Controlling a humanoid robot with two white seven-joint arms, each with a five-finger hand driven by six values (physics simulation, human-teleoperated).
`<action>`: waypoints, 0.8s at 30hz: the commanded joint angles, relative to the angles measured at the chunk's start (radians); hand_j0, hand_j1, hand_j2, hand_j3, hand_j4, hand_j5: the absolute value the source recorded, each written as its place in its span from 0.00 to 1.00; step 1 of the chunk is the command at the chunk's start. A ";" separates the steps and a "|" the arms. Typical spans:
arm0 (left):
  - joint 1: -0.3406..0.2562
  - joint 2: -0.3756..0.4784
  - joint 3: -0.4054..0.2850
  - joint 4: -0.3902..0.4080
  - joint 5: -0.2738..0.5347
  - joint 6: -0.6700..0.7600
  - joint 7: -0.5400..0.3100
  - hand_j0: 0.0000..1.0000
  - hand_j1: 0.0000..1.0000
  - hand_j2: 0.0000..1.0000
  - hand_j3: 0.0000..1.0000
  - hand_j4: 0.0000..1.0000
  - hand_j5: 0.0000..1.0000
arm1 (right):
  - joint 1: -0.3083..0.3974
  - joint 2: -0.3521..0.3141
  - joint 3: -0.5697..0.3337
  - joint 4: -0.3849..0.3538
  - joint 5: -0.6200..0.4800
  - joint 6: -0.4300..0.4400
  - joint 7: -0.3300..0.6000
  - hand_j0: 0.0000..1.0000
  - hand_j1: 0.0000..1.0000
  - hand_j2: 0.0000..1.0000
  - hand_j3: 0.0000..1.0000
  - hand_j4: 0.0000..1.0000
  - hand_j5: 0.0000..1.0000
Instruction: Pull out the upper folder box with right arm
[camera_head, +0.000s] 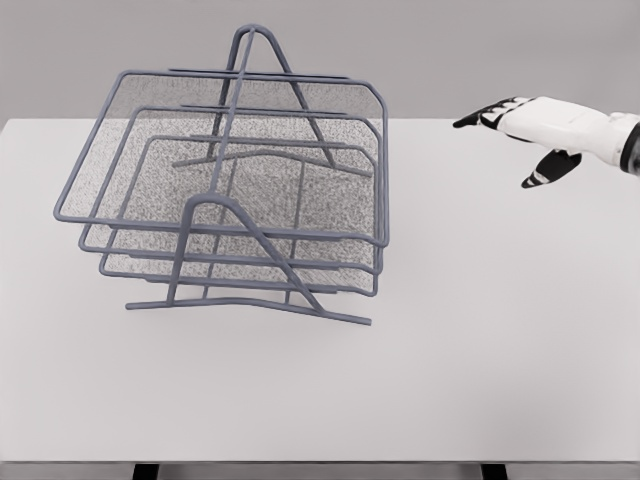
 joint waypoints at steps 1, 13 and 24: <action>-0.002 0.000 0.000 0.001 0.000 0.000 0.000 1.00 1.00 1.00 1.00 1.00 1.00 | 0.000 0.008 -0.019 -0.003 0.003 -0.014 0.000 1.00 1.00 1.00 1.00 1.00 1.00; -0.002 0.000 0.000 0.001 0.000 0.000 0.000 1.00 1.00 1.00 1.00 1.00 1.00 | 0.002 0.264 -0.099 -0.174 0.160 -0.187 0.000 1.00 1.00 1.00 1.00 1.00 1.00; 0.000 0.000 0.000 0.001 0.000 0.000 0.000 1.00 1.00 1.00 1.00 1.00 1.00 | 0.081 0.325 -0.065 -0.123 0.227 -0.184 0.000 1.00 1.00 1.00 1.00 1.00 1.00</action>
